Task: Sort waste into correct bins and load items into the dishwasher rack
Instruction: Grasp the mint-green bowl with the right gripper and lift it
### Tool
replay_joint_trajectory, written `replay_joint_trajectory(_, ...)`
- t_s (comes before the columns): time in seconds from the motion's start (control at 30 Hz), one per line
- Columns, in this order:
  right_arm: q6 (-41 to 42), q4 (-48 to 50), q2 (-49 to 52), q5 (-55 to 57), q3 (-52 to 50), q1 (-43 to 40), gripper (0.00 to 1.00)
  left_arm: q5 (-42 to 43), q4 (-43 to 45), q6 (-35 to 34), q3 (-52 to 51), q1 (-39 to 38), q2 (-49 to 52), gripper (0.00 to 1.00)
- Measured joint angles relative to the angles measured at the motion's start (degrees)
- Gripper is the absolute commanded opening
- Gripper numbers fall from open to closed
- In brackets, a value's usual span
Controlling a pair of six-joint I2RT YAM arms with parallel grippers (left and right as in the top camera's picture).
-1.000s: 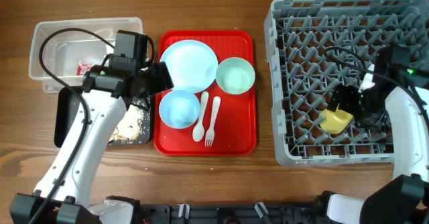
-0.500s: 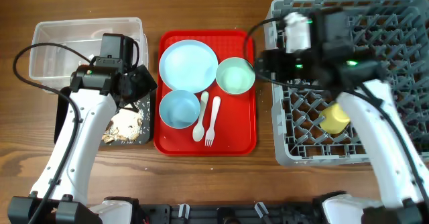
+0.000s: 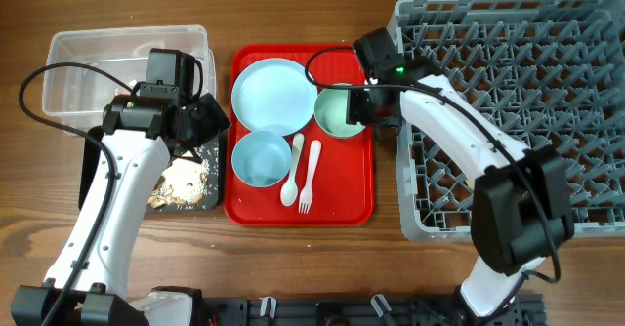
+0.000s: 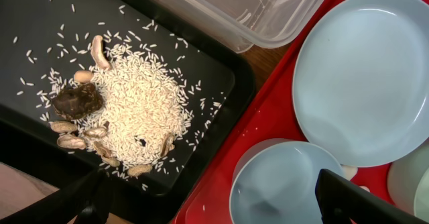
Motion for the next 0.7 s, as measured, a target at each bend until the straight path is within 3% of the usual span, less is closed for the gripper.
replay_joint_trajectory(0.17, 1.7, 0.1, 4.5, 0.4, 0.0, 0.0, 0.31, 0.0, 0.0, 0.0, 0.0, 0.0, 0.0, 0.99)
replay_joint_trajectory(0.27, 2.6, 0.1, 5.7, 0.4, 0.0, 0.0, 0.05, 0.0, 0.0, 0.0, 0.0, 0.0, 0.0, 0.99)
replay_joint_trajectory(0.5, 3.2, -1.0, 2.4, 4.0, 0.0, -0.1, 0.04, 0.0, 0.0, 0.0, 0.0, 0.0, 0.0, 0.99)
replay_joint_trajectory(0.7, 1.1, -0.4, -16.0, 18.5, 0.0, -0.5, 0.04, 0.0, 0.0, 0.0, 0.0, 0.0, 0.0, 0.99)
